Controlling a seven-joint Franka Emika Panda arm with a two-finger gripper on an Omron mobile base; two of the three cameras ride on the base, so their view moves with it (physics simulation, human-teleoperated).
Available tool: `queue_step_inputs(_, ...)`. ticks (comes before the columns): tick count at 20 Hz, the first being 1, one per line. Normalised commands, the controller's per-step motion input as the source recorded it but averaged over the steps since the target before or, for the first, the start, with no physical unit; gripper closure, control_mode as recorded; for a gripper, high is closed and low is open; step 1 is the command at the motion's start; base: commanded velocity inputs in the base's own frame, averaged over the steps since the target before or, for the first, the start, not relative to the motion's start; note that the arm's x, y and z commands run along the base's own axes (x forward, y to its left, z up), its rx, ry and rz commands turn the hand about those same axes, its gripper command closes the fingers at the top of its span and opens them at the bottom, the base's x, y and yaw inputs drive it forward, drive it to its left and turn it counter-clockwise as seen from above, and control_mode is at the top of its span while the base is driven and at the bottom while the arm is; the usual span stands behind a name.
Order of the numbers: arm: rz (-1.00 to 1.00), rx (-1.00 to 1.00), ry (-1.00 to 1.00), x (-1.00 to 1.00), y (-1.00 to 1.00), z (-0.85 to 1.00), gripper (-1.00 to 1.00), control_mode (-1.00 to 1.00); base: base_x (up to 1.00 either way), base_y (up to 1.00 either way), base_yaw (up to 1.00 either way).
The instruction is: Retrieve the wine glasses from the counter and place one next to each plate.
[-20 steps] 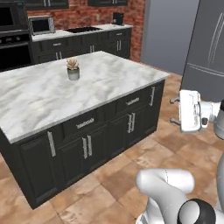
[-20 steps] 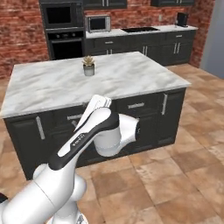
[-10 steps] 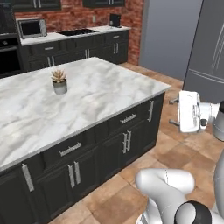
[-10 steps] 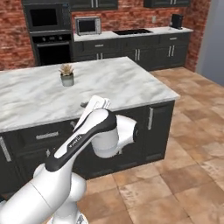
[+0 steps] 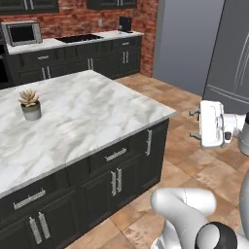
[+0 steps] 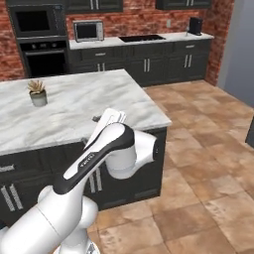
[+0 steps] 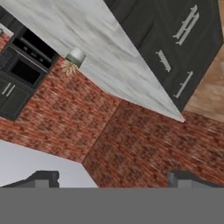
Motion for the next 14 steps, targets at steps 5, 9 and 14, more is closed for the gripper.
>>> queue_step_inputs(5,0.0,0.0,0.0,0.0,0.0,0.0,-1.0,1.0,0.97,-1.0,0.17)
queue_step_inputs(9,0.0,0.0,0.0,0.0,0.0,0.0,-1.0,1.0,0.99,-1.0,0.2)
queue_step_inputs(14,0.0,0.0,0.0,0.0,0.0,0.0,-1.0,1.0,1.0,-1.0,0.22)
